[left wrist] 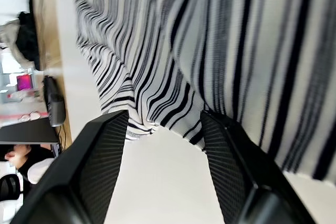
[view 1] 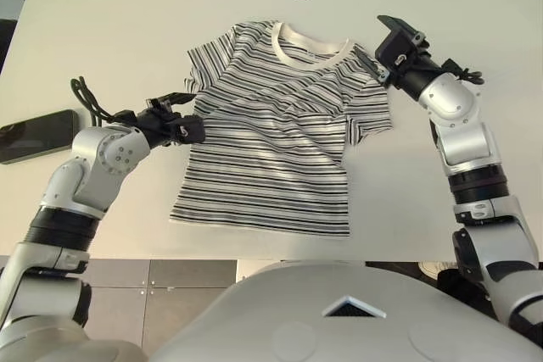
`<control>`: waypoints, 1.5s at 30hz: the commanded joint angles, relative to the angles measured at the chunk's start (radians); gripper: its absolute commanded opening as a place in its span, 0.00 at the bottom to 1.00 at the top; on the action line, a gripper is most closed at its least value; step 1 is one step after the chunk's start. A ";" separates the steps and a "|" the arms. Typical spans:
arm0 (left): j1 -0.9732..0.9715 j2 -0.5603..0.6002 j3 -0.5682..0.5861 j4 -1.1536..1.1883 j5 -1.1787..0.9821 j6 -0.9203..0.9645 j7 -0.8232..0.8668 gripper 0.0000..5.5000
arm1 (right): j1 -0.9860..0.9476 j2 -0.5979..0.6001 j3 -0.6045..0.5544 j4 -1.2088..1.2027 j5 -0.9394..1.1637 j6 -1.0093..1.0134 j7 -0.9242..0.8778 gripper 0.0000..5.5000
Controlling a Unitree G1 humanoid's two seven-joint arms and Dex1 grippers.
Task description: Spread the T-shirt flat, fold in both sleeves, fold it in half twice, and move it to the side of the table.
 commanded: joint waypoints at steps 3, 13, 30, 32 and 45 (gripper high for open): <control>0.042 -0.026 0.025 -0.107 -0.040 0.062 -0.068 0.46 | 0.063 -0.037 0.018 -0.051 0.023 0.022 0.088 0.53; -0.074 -0.203 0.141 -0.325 -0.237 0.082 -0.006 0.46 | -0.036 -0.027 0.060 0.166 -0.081 -0.033 0.020 0.53; 0.108 -0.125 -0.355 -0.137 -0.201 -0.347 -0.370 0.46 | -0.400 0.020 0.254 0.868 -0.292 -0.084 0.014 0.53; 0.114 -0.128 -0.355 -0.142 -0.216 -0.347 -0.372 0.46 | -0.459 0.040 0.260 0.948 -0.301 -0.065 -0.036 0.53; 0.007 -0.248 -0.138 -0.170 -0.288 -0.276 -0.177 0.46 | -0.468 0.047 0.194 0.891 -0.231 -0.198 -0.019 0.53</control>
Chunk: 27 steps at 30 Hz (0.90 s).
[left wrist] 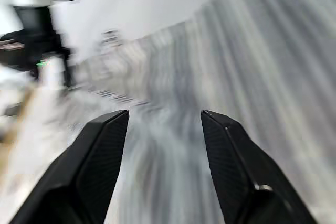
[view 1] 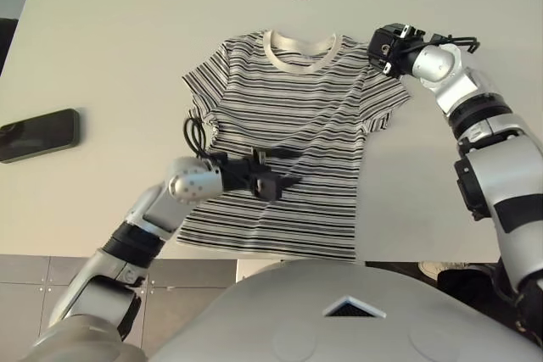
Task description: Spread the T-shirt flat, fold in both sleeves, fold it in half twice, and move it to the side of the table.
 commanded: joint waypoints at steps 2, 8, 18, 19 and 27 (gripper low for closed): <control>0.024 0.057 0.068 -0.109 -0.036 0.013 -0.030 0.46 | 0.070 -0.030 -0.010 -0.142 0.025 -0.036 0.065 0.53; 0.121 0.160 0.176 -0.277 -0.207 0.131 -0.103 0.46 | 0.247 -0.076 -0.045 -0.597 0.068 0.050 0.151 0.53; -0.108 -0.069 0.498 0.085 -0.487 0.582 0.145 0.46 | 0.417 -0.125 -0.160 -0.974 0.198 0.222 0.217 0.53; -0.129 -0.069 0.504 0.138 -0.486 0.595 0.141 0.46 | 0.420 -0.127 -0.161 -0.982 0.199 0.229 0.218 0.53; -0.297 -0.094 0.528 0.586 -0.432 0.582 0.152 0.46 | 0.424 -0.133 -0.164 -0.993 0.195 0.243 0.215 0.53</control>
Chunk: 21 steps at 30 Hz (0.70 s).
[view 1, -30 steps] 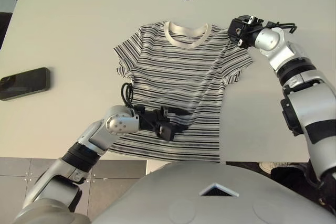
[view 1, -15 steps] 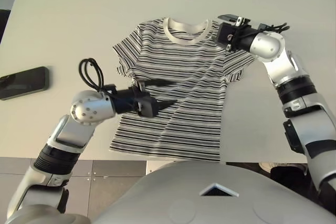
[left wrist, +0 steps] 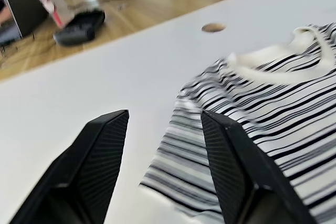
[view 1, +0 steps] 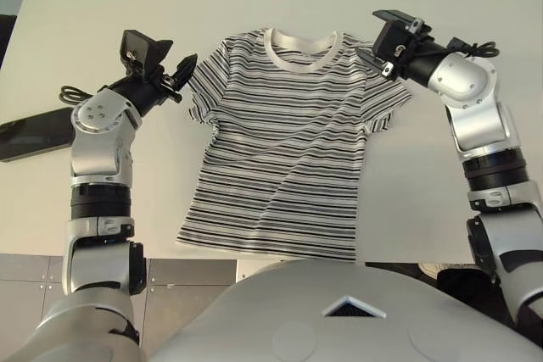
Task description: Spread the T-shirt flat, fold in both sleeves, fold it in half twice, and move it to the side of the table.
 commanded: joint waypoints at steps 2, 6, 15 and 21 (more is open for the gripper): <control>-0.115 -0.015 0.028 0.269 0.045 -0.053 0.008 0.46 | 0.004 -0.015 -0.004 -0.012 0.002 0.006 0.003 0.53; -0.134 -0.024 0.005 0.351 0.071 -0.070 -0.034 0.46 | 0.006 -0.017 -0.003 -0.010 0.002 0.005 0.001 0.53; -0.104 -0.034 -0.024 0.340 0.107 -0.066 -0.107 0.46 | 0.008 -0.012 0.005 -0.007 -0.002 0.002 -0.003 0.53; -0.101 -0.043 -0.028 0.340 0.120 -0.059 -0.117 0.42 | 0.007 -0.011 0.008 -0.003 -0.006 0.002 -0.008 0.53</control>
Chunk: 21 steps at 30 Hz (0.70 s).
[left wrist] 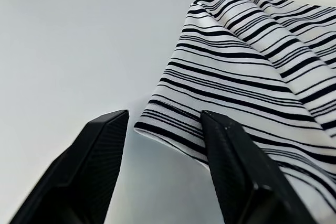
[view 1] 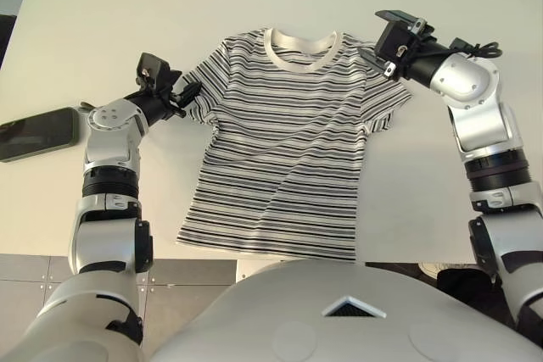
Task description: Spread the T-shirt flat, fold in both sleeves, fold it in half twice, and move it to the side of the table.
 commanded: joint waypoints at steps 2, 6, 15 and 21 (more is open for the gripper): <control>0.011 -0.010 -0.007 0.003 0.017 0.012 -0.011 0.37 | 0.002 -0.001 0.007 0.000 -0.005 0.001 -0.002 0.53; 0.012 -0.012 -0.006 0.001 0.019 0.017 -0.016 0.28 | 0.002 -0.001 0.008 0.000 -0.005 0.000 -0.004 0.53; 0.024 -0.014 -0.002 -0.048 0.013 0.028 -0.024 0.05 | 0.002 -0.001 0.007 -0.003 -0.004 -0.002 -0.006 0.53; 0.041 -0.005 0.035 -0.200 -0.032 0.102 -0.025 0.02 | -0.001 0.001 0.009 -0.001 -0.004 -0.004 -0.007 0.53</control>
